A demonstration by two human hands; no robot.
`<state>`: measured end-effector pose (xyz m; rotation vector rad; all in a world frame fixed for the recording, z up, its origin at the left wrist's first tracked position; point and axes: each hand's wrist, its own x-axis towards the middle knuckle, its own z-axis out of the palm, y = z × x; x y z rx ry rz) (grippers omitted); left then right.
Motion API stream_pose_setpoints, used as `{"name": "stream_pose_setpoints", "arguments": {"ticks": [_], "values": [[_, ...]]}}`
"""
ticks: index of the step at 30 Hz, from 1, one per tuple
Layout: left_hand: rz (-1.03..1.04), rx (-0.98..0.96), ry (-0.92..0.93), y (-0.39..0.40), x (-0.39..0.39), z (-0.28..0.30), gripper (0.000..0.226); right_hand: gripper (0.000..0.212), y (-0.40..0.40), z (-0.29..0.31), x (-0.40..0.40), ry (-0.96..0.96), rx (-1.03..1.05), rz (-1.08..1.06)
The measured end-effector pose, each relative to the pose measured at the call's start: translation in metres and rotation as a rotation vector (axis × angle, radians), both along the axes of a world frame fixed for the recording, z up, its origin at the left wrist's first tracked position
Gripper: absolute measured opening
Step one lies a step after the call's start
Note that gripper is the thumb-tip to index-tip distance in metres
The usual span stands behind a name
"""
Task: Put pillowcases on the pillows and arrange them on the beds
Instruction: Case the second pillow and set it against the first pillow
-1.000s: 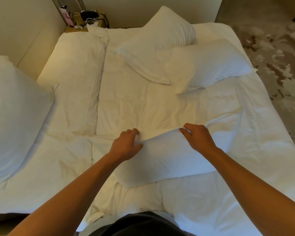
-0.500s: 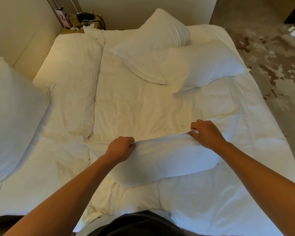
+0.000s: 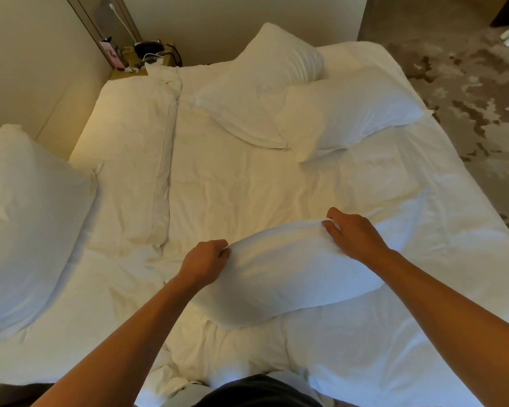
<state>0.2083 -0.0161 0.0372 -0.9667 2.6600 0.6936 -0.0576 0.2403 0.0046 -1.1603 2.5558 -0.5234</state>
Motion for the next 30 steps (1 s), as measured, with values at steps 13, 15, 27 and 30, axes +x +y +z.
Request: {"name": "stream_pose_setpoints", "arguments": {"ticks": [13,15,27,30], "values": [[0.008,-0.059,0.134,-0.003,0.021,0.001,0.035,0.025,0.019,0.011,0.042,0.019,-0.184,-0.292],[0.002,-0.059,0.146,-0.004,0.022,0.009,0.035,0.027,0.018,0.019,0.049,0.042,-0.215,-0.317],[0.033,-0.200,0.446,-0.078,0.053,0.109,0.033,0.029,-0.053,0.116,0.088,0.108,-0.391,-0.323],[0.075,-0.249,0.484,-0.108,0.077,0.131,0.031,0.031,-0.088,0.137,0.103,0.093,-0.429,-0.296]]}}
